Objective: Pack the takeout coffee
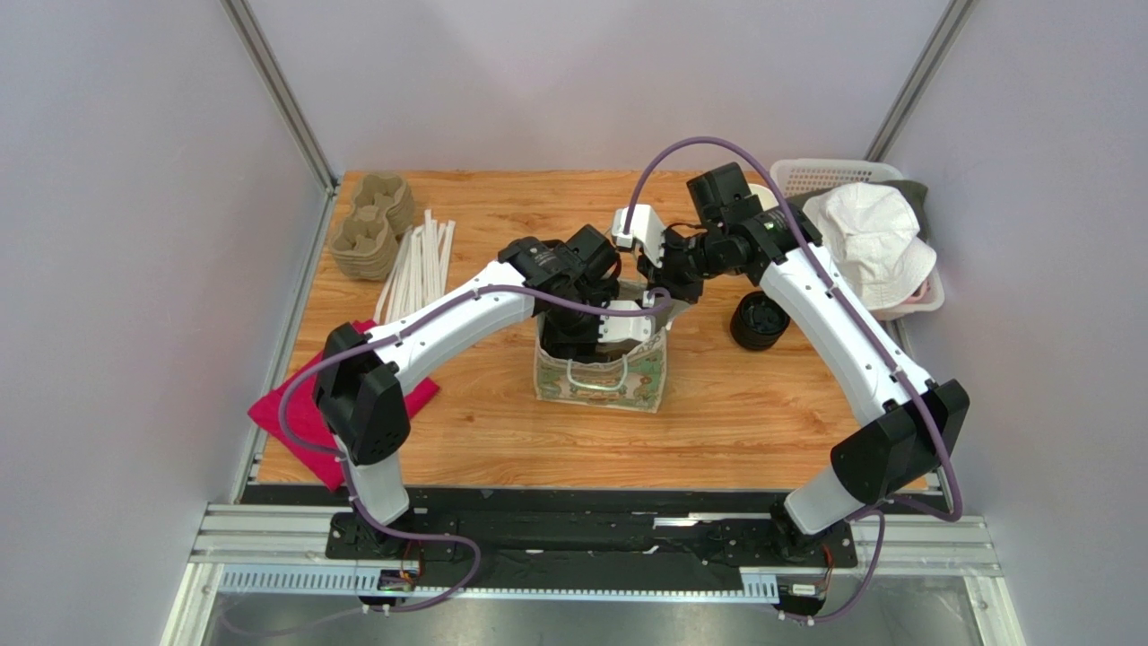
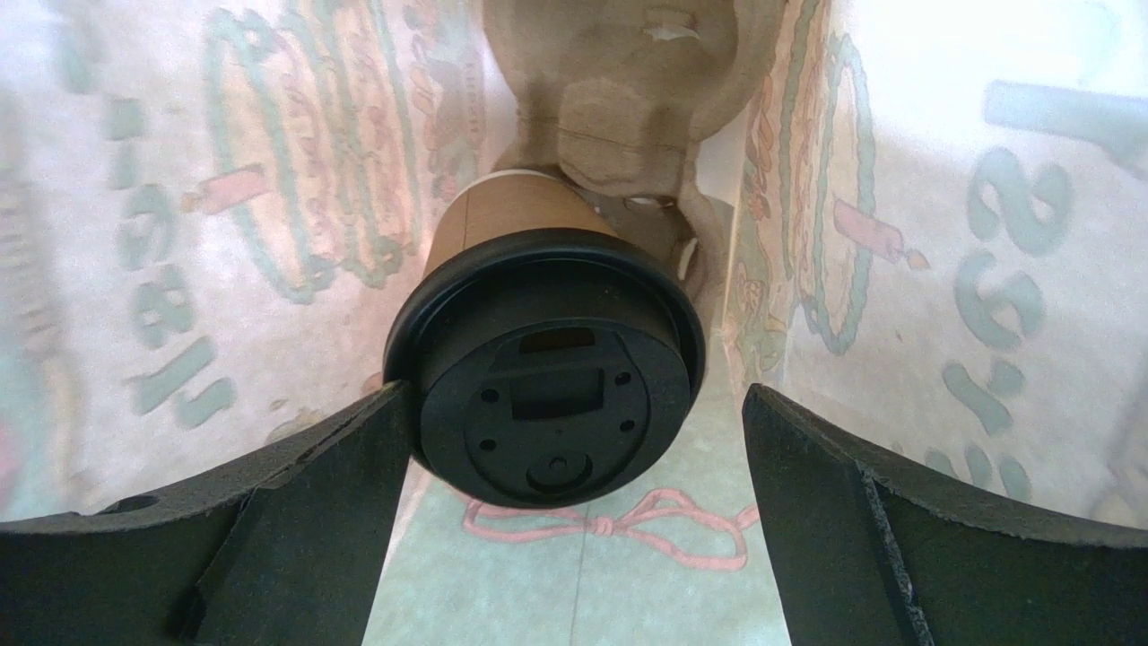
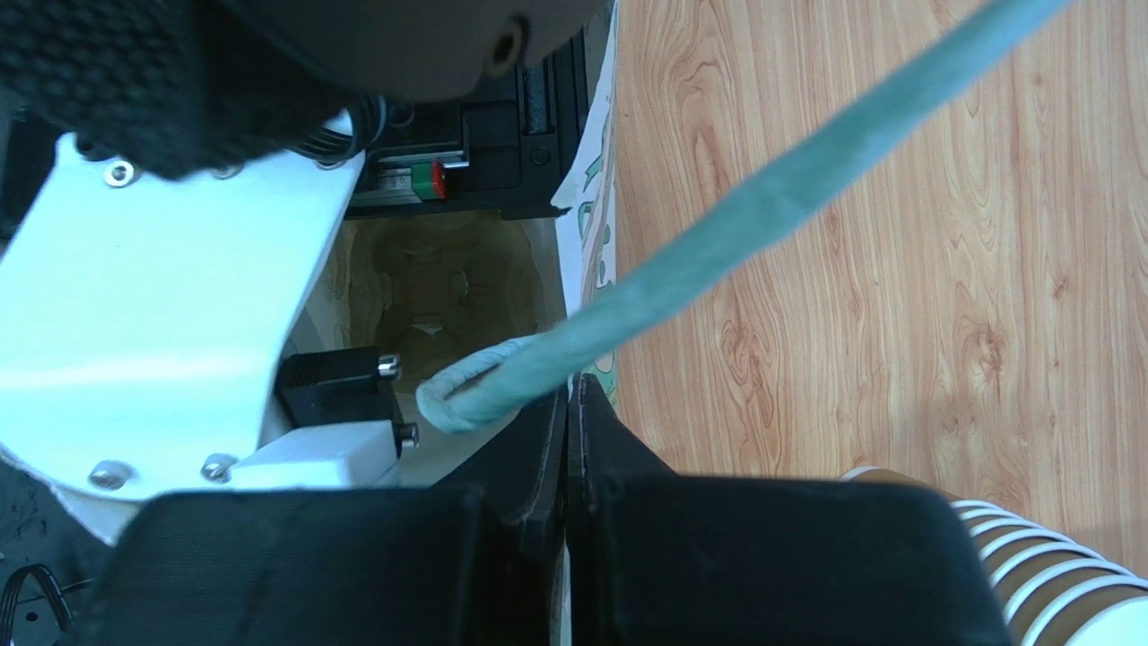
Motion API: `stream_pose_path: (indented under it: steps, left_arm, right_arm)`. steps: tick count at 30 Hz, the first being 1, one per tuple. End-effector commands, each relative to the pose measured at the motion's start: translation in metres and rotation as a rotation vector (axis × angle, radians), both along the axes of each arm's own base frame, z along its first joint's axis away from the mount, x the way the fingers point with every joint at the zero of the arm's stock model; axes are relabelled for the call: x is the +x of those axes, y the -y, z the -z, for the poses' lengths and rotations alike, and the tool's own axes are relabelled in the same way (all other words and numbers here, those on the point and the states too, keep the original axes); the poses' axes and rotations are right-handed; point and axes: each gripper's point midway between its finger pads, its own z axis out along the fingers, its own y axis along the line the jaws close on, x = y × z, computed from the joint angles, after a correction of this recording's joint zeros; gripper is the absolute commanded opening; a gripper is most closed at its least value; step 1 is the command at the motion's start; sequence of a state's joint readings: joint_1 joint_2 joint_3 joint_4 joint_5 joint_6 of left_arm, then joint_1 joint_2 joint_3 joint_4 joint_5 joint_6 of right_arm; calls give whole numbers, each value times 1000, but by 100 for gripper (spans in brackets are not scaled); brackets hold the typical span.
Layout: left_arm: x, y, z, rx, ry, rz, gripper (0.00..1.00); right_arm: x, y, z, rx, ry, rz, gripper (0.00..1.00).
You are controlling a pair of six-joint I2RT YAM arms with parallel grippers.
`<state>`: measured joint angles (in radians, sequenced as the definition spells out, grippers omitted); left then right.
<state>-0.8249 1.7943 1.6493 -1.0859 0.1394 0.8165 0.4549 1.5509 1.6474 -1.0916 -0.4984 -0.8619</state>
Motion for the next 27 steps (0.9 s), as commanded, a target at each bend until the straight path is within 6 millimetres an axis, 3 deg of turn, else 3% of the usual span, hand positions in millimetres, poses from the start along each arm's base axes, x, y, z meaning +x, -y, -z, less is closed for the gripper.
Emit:
stream_pose_path:
  steps: [1, 27]
  left_arm:
    - [-8, 7, -26, -58, -17, 5, 99]
    - [-12, 4, -48, -87, -58, -12, 99]
  right_arm:
    - [8, 4, 2, -26, 17, 10, 0]
    - [12, 4, 0, -34, 33, 11, 0]
